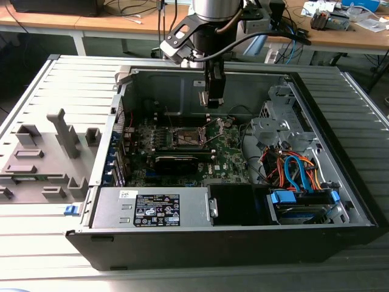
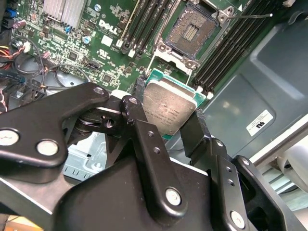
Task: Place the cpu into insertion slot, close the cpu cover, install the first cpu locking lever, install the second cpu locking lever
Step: 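Place the cpu into insertion slot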
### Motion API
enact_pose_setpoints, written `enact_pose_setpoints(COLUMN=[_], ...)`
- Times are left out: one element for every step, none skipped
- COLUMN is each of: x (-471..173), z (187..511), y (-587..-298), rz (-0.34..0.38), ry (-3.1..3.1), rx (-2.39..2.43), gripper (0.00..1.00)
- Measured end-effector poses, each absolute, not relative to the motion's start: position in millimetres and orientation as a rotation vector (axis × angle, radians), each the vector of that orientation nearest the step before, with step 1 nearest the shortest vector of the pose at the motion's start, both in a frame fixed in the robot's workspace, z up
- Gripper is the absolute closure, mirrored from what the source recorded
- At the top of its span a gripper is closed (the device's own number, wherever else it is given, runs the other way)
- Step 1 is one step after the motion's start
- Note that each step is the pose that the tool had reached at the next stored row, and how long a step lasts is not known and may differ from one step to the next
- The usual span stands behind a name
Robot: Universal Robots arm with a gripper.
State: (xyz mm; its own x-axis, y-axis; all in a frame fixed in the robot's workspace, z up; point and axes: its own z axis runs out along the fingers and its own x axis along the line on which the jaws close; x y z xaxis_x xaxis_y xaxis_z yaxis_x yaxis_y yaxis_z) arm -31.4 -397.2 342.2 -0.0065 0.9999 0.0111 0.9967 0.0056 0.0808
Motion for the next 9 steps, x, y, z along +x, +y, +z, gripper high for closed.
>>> enact_pose_setpoints(x=[-31.4, -31.4, -31.4, -31.4, -31.4, -31.4, -31.4, -31.4, -31.4], z=[342.2, 342.2, 342.2, 342.2, 342.2, 342.2, 342.2, 342.1, 342.1], y=[-397.2, -397.2, -397.2, -397.2, -397.2, -397.2, -397.2, -397.2, -397.2], rz=[0.101, 0.101, 0.101, 0.101, 0.101, 0.100, 0.100, 0.100, 0.100], ry=[2.189, 2.187, 2.184, 2.183, 2.182, 2.181, 2.180, 2.179, 2.177], rx=[2.182, 2.184, 2.186, 2.188, 2.188, 2.189, 2.190, 2.192, 2.194], gripper=[0.45, 0.45, 0.45, 0.45, 0.45, 0.45, 0.45, 0.45, 0.45])
